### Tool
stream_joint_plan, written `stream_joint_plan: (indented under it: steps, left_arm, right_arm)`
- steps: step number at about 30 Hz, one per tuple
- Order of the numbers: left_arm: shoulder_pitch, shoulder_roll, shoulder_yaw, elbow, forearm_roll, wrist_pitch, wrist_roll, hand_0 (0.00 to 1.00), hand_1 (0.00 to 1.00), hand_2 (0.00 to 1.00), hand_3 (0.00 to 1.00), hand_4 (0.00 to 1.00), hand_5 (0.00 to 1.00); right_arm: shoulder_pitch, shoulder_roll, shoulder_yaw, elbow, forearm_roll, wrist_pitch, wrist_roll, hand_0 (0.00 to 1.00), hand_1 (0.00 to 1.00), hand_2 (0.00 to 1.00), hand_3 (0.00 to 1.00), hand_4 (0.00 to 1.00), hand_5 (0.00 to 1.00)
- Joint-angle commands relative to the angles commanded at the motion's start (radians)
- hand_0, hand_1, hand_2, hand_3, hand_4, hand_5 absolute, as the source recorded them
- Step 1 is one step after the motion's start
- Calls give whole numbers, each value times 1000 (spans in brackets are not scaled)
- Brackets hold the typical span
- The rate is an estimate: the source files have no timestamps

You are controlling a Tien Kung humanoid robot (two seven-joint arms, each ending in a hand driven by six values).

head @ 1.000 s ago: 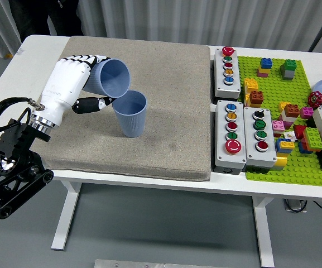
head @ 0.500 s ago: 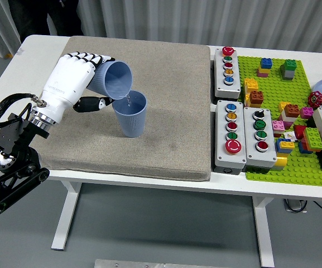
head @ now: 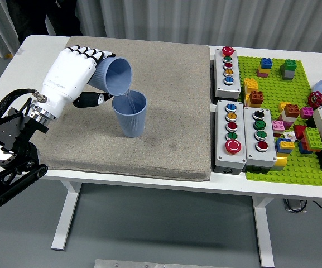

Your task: Pick cup pour cup place

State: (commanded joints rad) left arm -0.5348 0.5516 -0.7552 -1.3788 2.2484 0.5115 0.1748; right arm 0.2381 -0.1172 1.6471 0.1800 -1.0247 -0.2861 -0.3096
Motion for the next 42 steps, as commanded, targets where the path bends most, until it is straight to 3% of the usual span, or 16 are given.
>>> stream_joint_plan:
  steps: [42]
  left_arm:
    - [-88,54,122,6,20,21,70,539,547,640,573,713,200]
  right_arm:
    - [1,1,-3,0,11,-1,0,702,628,560,563,2,10]
